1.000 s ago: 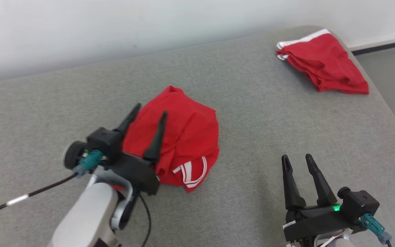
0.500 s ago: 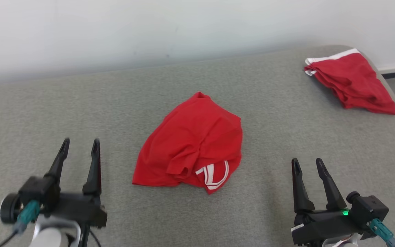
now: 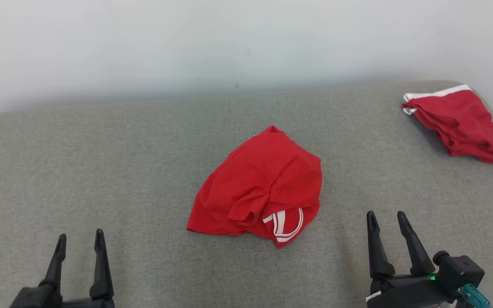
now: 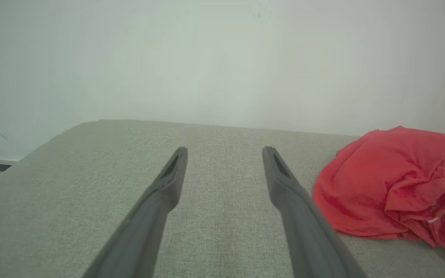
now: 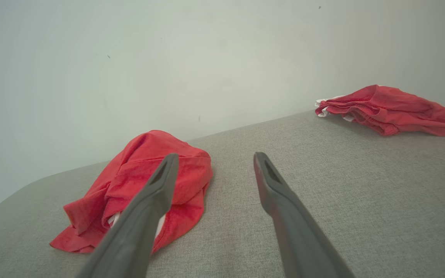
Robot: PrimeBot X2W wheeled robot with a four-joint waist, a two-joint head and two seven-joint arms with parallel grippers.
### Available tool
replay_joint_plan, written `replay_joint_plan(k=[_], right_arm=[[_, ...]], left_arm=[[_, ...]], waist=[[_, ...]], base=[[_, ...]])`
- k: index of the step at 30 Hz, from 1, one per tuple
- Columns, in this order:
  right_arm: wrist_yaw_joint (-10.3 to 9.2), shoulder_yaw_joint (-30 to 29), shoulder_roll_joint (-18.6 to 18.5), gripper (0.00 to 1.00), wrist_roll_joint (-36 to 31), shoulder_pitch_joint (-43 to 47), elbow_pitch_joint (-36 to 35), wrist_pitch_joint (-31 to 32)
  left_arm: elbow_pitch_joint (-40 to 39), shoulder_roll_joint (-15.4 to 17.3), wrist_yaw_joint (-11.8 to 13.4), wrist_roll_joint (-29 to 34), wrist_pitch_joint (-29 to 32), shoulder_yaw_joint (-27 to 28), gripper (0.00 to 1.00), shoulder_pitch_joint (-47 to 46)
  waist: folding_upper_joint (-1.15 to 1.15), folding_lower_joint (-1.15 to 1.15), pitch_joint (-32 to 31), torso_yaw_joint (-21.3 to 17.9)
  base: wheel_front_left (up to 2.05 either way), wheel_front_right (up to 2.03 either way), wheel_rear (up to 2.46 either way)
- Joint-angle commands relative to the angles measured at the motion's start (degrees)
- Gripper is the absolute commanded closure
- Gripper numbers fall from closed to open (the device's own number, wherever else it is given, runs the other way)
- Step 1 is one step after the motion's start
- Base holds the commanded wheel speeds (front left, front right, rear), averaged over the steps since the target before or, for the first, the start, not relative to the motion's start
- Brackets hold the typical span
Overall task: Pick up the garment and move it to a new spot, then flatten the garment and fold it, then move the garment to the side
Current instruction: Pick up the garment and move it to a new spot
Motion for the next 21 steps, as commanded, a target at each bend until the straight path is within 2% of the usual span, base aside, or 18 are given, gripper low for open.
replay_joint_plan(k=[1, 4, 9, 13, 21], right_arm=[[-0.15, -0.04, 0.06, 0.0, -0.39, 0.62, 0.1, -0.07], [-0.15, 0.08, 0.05, 0.0, -0.61, 1.12, 0.36, -0.07], [-0.15, 0.01, 0.06, 0.0, -0.77, 1.83, 0.75, -0.06], [-0.15, -0.21, 0.07, 0.0, -0.92, 2.18, 1.05, -0.06], [-0.15, -0.53, 0.05, 0.0, -0.9, 2.99, 1.28, -0.06]], left_arm=[[-0.72, -0.89, -0.38, 1.31, -0.21, 0.9, 0.0, 1.24], [-3.14, -3.75, -1.59, 4.4, -0.2, 4.25, 0.0, 3.47], [-3.64, -7.55, -5.23, 8.44, -0.21, 7.79, 0.0, 6.07], [-2.98, -9.09, -7.97, 11.2, -0.21, 10.16, 0.0, 6.95], [-2.06, -10.46, -10.6, 14.49, -0.21, 12.99, 0.0, 7.75]], waist=[[0.0, 0.01, -0.88, 0.67], [0.0, 0.01, -1.51, 0.88], [0.0, 0.01, -2.5, 1.25], [0.0, 0.01, -2.98, 1.55], [0.0, 0.01, -3.14, 2.31]], base=[[0.0, 0.0, 0.0], [0.0, 0.0, 0.0], [0.0, 0.0, 0.0], [0.0, 0.0, 0.0], [0.0, 0.0, 0.0]])
